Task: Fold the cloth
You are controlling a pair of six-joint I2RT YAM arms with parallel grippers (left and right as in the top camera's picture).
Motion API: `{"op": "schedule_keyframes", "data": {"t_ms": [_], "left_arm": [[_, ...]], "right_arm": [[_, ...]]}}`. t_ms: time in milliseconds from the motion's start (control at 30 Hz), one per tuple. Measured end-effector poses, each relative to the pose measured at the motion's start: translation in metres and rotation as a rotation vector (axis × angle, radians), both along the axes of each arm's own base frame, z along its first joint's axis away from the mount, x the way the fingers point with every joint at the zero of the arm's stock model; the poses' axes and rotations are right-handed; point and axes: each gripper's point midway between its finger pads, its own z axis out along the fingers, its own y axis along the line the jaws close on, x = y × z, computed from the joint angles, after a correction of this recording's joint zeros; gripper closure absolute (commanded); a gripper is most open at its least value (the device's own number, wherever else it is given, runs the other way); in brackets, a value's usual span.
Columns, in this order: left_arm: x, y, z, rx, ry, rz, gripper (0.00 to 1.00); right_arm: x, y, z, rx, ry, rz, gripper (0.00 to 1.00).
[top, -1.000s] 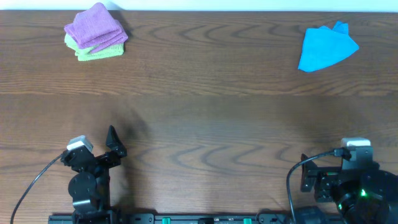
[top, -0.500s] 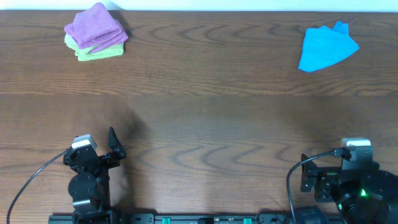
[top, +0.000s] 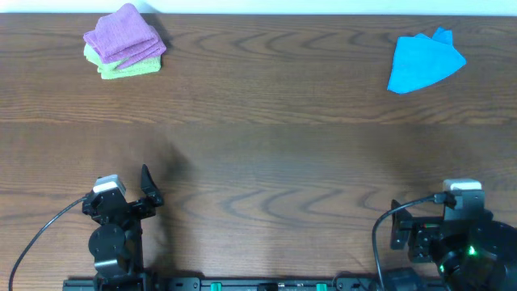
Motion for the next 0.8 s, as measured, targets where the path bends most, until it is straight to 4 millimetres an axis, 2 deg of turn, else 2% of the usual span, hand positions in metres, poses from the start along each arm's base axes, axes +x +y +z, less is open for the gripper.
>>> {"op": "schedule_keyframes", "data": {"t_ms": [167, 300, 400, 567, 667, 800], "left_arm": [[0.000, 0.000, 0.000, 0.000, 0.000, 0.000, 0.05], [0.000, 0.000, 0.000, 0.002, 0.000, 0.000, 0.05], [0.000, 0.000, 0.000, 0.003, 0.000, -0.001, 0.05], [0.000, 0.001, 0.000, 0.004, -0.002, 0.003, 0.05], [0.000, 0.001, 0.000, 0.005, -0.003, 0.006, 0.05], [0.000, 0.001, 0.001, 0.005, -0.004, 0.006, 0.05]], "right_arm": [[-0.002, -0.001, -0.003, -0.019, 0.015, 0.005, 0.01], [0.003, -0.002, 0.004, -0.058, -0.020, 0.032, 0.01], [0.010, -0.009, 0.022, -0.098, -0.136, 0.014, 0.01], [0.004, -0.013, 0.050, -0.196, -0.425, 0.029, 0.01], [0.006, -0.013, 0.037, -0.230, -0.499, 0.030, 0.01], [0.021, -0.012, -0.010, -0.243, -0.485, 0.050, 0.01]]}}
